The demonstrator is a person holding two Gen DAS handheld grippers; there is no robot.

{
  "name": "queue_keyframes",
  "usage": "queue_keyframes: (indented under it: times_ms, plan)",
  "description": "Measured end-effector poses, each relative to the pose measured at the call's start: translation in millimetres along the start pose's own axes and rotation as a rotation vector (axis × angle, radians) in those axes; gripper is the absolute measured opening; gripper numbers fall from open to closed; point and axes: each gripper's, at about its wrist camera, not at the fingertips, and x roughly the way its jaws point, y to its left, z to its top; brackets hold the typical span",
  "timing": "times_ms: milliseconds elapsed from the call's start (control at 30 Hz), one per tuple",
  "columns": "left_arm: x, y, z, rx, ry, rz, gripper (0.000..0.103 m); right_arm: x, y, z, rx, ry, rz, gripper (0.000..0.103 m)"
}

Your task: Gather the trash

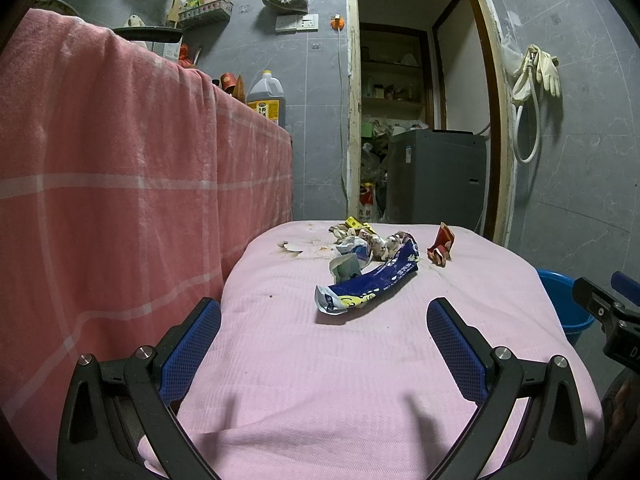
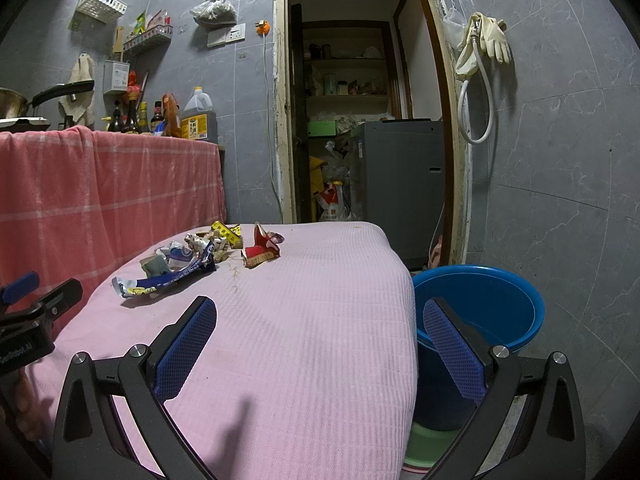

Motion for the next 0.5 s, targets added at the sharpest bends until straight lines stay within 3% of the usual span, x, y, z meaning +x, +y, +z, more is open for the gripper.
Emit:
queue_keyframes:
  times_ms: [500]
  plan:
    - [2.9, -1.3, -0.6, -0.006, 0.002, 0.002, 0.101, 0.0, 0.1, -0.1, 0.001, 0.001, 0.000, 0.103]
